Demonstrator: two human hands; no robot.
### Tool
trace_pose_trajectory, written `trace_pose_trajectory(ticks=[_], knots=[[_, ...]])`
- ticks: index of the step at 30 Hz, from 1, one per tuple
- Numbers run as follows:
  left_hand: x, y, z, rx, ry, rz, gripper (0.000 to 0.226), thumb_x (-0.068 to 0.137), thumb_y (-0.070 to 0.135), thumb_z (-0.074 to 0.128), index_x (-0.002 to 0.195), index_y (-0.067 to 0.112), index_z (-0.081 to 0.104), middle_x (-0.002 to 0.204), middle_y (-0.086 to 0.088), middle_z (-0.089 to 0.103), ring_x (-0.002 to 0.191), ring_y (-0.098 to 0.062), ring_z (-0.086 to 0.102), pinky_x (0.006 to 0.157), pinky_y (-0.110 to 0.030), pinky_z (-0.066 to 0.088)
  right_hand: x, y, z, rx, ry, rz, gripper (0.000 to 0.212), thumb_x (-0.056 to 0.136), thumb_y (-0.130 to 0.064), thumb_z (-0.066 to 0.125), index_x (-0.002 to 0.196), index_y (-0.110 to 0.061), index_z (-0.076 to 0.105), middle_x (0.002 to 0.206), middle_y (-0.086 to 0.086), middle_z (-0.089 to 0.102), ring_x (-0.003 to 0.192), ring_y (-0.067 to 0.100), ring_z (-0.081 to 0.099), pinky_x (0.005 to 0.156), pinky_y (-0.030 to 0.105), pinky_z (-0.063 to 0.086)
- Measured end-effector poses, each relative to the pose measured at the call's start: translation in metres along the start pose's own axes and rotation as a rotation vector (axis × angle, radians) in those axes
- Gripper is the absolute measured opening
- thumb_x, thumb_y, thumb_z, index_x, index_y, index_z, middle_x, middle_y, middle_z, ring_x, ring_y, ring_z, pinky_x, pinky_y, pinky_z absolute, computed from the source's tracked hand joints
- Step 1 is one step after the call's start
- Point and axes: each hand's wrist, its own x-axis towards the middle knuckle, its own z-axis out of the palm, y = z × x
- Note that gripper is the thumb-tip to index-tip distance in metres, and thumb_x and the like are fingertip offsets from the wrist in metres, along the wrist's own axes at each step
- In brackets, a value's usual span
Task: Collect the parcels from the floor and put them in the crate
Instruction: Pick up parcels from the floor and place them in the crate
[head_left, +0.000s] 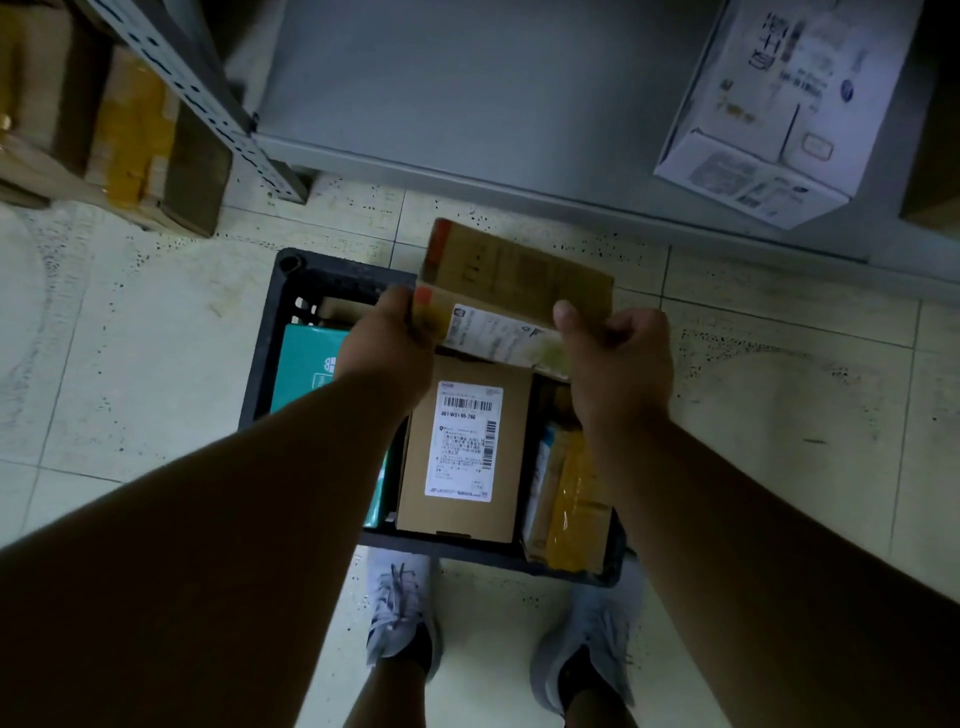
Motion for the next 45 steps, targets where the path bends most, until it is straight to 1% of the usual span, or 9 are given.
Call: trace_pose_trajectory(ticks=[6,11,14,18,24,27,37,41,45], knots=[[0.014,-0.008,0.014,0.054,-0.250,-0.024,0.028,0.097,0.011,0.048,0.119,0.028,0.042,0.091,-0.005,0.059,0.077,-0.019,0.061,0.067,-0.034,0.052,0.001,0.020,0.011,-0.084,-0.020,-0.039,0.072,0.070,-0.047,0.079,0.128,-0.017,0.049,0.119,0.000,0.062,0.101,0.013,0.065,0.085,0.033,0.058],[0.020,-0.008,0.021,-0.150,-0.386,-0.096,0.028,0.099,0.012,0.048,0.116,0.031,0.039,0.101,-0.004,0.058,0.083,-0.018,0.061,0.062,-0.029,0.052,0.000,0.038,0.012,-0.096,-0.065,0.019,0.083,0.059,-0.070,0.068,0.126,-0.023,0.055,0.117,-0.004,0.062,0.102,0.014,0.064,0.080,0.033,0.058],[0.019,-0.013,0.025,0.042,-0.443,-0.035,0.024,0.099,0.015,0.047,0.121,0.025,0.044,0.112,-0.008,0.060,0.097,-0.026,0.063,0.084,-0.044,0.057,0.006,0.049,0.009,0.027,-0.043,0.161,0.065,0.074,-0.055,0.077,0.121,-0.019,0.052,0.104,-0.009,0.062,0.092,0.010,0.062,0.067,0.025,0.052],[0.017,-0.013,0.019,0.061,-0.488,-0.026,0.008,0.096,0.019,0.053,0.104,0.022,0.055,0.099,-0.005,0.067,0.086,-0.020,0.066,0.080,-0.040,0.059,0.007,0.048,0.012,0.121,-0.083,0.260,0.096,0.049,-0.075,0.072,0.127,-0.024,0.050,0.110,-0.003,0.066,0.097,0.019,0.066,0.075,0.042,0.060],[0.003,-0.017,0.001,-0.240,-0.247,0.026,0.048,0.081,0.022,0.075,0.118,0.033,0.047,0.096,0.008,0.060,0.087,-0.008,0.058,0.074,-0.029,0.051,0.012,0.037,0.019,0.057,-0.204,0.181,0.069,0.077,-0.052,0.077,0.131,-0.027,0.043,0.112,-0.009,0.058,0.107,0.021,0.061,0.087,0.045,0.057],[0.001,-0.019,-0.003,-0.319,-0.218,-0.033,0.039,0.077,0.038,0.078,0.108,0.031,0.056,0.095,0.010,0.063,0.090,-0.009,0.061,0.079,-0.033,0.055,0.012,0.032,0.026,-0.009,-0.197,0.108,0.060,0.082,-0.048,0.074,0.130,-0.024,0.046,0.110,-0.009,0.056,0.102,0.014,0.057,0.070,0.023,0.050],[0.020,-0.042,-0.013,0.087,-0.170,0.032,0.040,0.097,0.053,0.040,0.114,0.021,0.057,0.084,0.003,0.056,0.074,-0.016,0.061,0.063,-0.033,0.055,0.016,0.019,0.050,0.034,-0.253,0.103,0.068,0.078,-0.046,0.079,0.130,-0.020,0.044,0.107,-0.007,0.060,0.095,0.017,0.063,0.071,0.026,0.052],[0.006,-0.032,-0.011,-0.114,-0.039,0.016,0.041,0.096,0.058,0.040,0.109,0.023,0.057,0.085,0.007,0.059,0.076,-0.012,0.061,0.062,-0.028,0.051,0.013,0.015,0.041,0.120,-0.202,0.195,0.069,0.080,-0.053,0.074,0.135,-0.029,0.041,0.108,-0.011,0.056,0.102,0.018,0.059,0.088,0.043,0.054],[-0.005,-0.020,-0.012,-0.522,0.092,0.007,0.038,0.093,0.059,0.045,0.101,0.023,0.057,0.105,-0.006,0.061,0.089,-0.014,0.063,0.064,-0.024,0.053,-0.007,0.011,0.025,0.042,-0.290,0.154,0.067,0.088,-0.067,0.054,0.143,-0.034,0.036,0.121,0.000,0.057,0.097,0.024,0.065,0.064,0.035,0.056]])
